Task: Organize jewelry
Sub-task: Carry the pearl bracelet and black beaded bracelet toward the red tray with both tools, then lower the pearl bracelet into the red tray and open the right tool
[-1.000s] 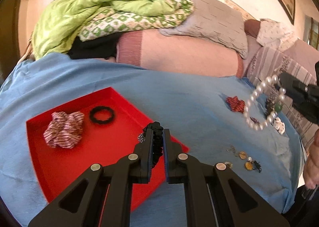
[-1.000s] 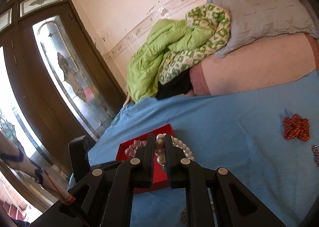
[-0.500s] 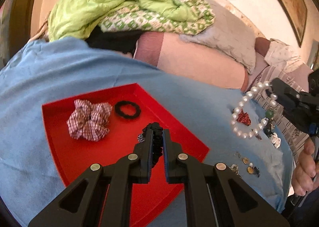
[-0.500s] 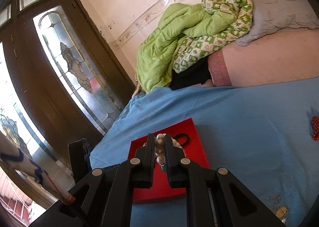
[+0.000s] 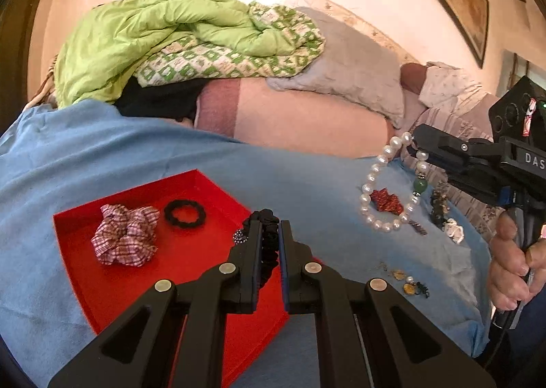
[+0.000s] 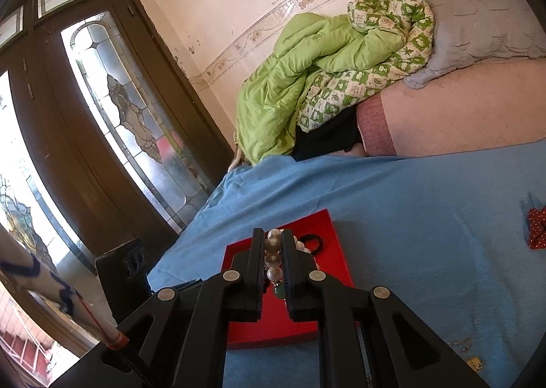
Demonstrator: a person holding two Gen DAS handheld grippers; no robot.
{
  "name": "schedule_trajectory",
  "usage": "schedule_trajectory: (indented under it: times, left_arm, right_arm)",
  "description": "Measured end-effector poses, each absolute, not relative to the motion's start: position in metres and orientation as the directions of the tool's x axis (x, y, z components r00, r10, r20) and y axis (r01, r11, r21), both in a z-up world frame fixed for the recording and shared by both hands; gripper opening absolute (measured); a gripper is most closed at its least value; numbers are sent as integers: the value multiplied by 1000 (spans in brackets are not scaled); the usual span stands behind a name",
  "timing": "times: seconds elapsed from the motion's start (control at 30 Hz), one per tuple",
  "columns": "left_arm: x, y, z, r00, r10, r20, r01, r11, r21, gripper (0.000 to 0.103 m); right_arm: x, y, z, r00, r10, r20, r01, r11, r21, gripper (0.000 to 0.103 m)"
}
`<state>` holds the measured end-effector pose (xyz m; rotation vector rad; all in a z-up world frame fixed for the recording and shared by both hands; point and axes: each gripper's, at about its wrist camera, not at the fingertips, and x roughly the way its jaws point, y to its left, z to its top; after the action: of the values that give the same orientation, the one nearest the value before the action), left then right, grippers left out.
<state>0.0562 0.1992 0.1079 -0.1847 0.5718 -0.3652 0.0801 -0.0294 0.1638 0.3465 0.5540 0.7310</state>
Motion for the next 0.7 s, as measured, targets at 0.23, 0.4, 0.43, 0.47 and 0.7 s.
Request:
schedule_trajectory:
  times: [0.23,0.4,0.43,0.47,0.7]
  left_arm:
    - [65,219,96,773,-308,-555,181,945,-272,8]
    - [74,252,83,756,-221,-616,27,951,-308,8]
    - [76,258,82,753,-199,-627,-1,953,-304,8]
    - [76,263,81,753,-185,-632,-24,951,-307,8]
    - [81,290,66,715,-67,-696,-195,937,-290,8]
  right_arm:
    - [95,-5,154,563,732,-383,-537,677,504,10]
    - [111,27,146,513,753,-413,-547,657,519,10]
    - [115,35,143,501,756,-421,-546,654,524,11]
    - [118,43,140,488,760,-430,-547,650,528,11]
    - [147,97,108,400,770,-497,-525,637,564,11]
